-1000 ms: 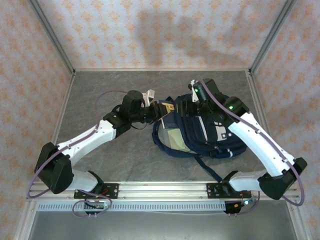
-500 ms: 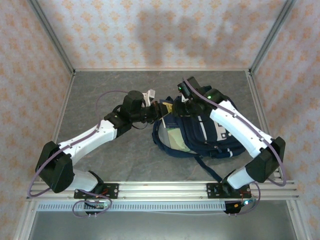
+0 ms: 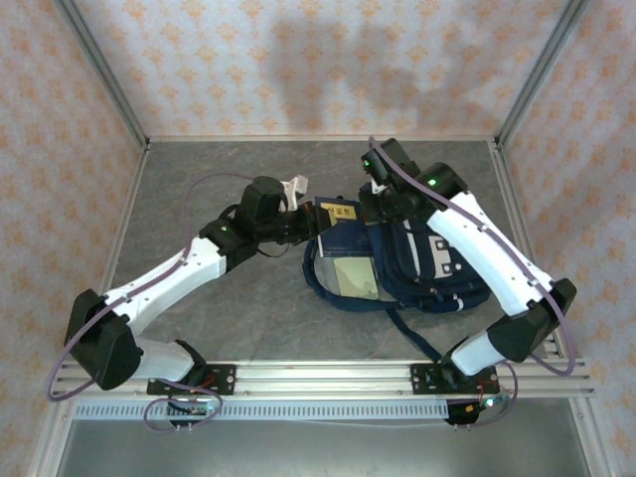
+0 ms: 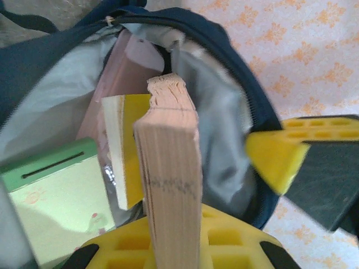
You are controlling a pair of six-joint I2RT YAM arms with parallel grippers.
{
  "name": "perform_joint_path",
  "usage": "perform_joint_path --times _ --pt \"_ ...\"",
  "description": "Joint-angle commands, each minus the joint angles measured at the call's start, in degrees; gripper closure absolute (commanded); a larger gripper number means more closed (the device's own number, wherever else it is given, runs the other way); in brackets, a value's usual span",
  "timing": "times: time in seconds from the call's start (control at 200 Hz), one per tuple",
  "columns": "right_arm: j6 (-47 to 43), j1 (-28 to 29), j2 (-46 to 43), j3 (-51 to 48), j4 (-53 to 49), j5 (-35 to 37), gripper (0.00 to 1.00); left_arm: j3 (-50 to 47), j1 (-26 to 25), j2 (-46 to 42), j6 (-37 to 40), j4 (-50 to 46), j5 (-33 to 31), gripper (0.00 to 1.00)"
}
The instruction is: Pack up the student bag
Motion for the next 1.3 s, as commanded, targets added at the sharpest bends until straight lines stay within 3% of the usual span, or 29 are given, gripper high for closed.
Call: perform_joint_path --times 0.0,0.175,0.405,0.676,0.906,1.176,1.296 --pt "-4.9 -0.6 -6.3 3.0 -1.9 2.3 1.00 0.2 3.1 -3.3 4.7 -5.2 -1.1 1.00" --pt "-7.4 -3.2 -7.6 5.2 -3.6 -3.2 1.00 -4.2 8.7 -5.4 3.4 -1.0 3.5 1.00" --pt "-8.4 -5.7 -9.1 4.6 -2.8 -6.2 1.00 -5.7 9.1 -4.1 -2.2 10.8 12.7 1.00" --pt "-6.7 -5.8 -8.1 5.2 -1.6 -6.3 1.00 -7.6 4.1 1.6 -8.4 22.0 11.6 1.00" --pt "-4.5 -5.8 -7.9 4.6 1.2 -8.5 1.00 -3.1 -0.5 8.9 -8.5 24.5 9.4 1.00" --pt "0.5 -5.8 -7.1 1.0 7.7 -12.5 1.00 7.3 -6.3 25.6 -12.9 33.3 6.9 1.00" --pt "2.6 -5.8 -6.6 -1.2 11.3 -13.9 1.00 15.0 -9.4 35.0 -12.0 31.5 4.0 1.00"
